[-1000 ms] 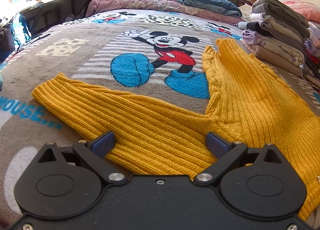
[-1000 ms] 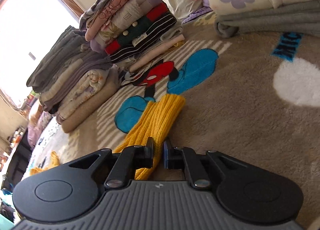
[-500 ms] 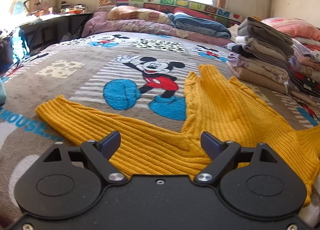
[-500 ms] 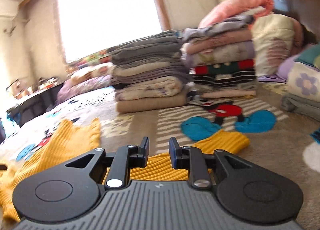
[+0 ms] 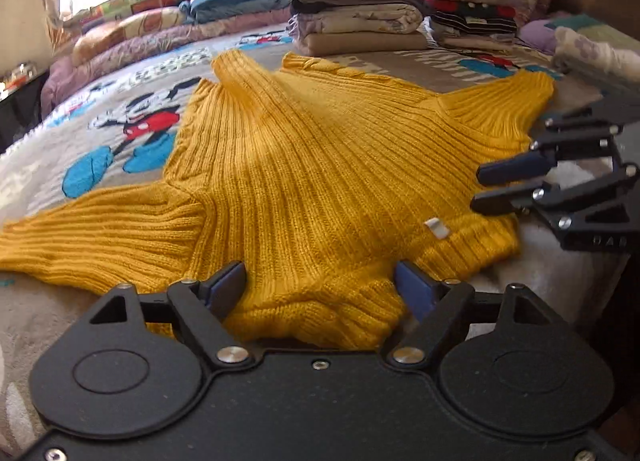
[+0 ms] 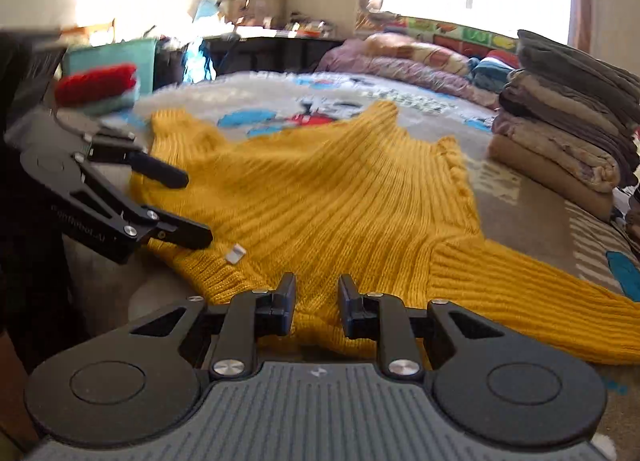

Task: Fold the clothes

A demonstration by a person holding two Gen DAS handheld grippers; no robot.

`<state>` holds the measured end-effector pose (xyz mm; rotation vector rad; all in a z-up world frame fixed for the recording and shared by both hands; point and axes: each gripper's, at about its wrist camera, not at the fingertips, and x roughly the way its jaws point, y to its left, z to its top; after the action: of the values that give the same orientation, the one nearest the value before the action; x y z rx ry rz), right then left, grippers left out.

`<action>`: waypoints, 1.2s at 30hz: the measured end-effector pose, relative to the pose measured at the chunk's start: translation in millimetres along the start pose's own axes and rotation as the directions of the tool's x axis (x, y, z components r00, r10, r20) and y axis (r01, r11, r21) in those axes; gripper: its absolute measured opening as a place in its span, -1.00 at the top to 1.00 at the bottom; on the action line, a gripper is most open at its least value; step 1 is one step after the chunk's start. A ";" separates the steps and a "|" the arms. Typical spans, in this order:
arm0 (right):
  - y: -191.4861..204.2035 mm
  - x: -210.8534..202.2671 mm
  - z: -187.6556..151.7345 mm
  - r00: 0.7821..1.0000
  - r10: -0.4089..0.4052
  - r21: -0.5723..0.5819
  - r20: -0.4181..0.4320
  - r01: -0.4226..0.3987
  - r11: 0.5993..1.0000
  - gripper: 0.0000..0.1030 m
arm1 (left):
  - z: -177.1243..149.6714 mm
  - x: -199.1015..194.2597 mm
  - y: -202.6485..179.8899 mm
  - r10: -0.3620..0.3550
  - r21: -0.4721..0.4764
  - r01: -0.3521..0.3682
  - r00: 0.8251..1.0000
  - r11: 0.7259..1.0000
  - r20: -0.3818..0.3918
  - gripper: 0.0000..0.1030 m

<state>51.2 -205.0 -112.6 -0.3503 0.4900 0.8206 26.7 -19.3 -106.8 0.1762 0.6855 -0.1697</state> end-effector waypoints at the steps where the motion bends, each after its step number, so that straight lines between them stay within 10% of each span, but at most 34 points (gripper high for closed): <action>1: 5.1 -2.6 -2.1 1.000 -0.009 -0.025 -0.012 0.008 1.000 0.52 | -2.7 -0.8 -2.4 0.007 0.019 -0.007 1.000 1.000 0.000 -0.59; 13: -6.6 -31.5 -2.3 0.998 0.053 0.080 -0.017 -0.051 0.995 0.52 | -6.7 -13.8 -8.6 -0.021 0.105 0.032 0.994 0.994 -0.110 -0.77; 22: -25.3 -33.1 24.7 0.985 0.091 0.188 0.146 -0.118 0.975 0.38 | 69.3 -55.9 26.2 -0.056 -0.091 0.053 0.998 0.994 -0.030 -0.77; 30: -75.9 -16.9 42.8 0.966 -0.037 0.340 0.255 -0.054 0.939 0.30 | 151.0 -36.8 84.9 -0.029 -0.309 0.079 0.986 0.948 0.161 -0.79; 36: -137.0 6.4 36.8 0.959 -0.201 0.500 0.197 0.079 0.863 0.26 | 165.7 41.4 137.4 0.085 -0.436 -0.024 0.989 0.900 0.122 -0.79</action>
<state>169.9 -270.5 -70.5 0.1839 0.4179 0.5594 188.9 74.3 7.1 -0.2444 0.5638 0.0289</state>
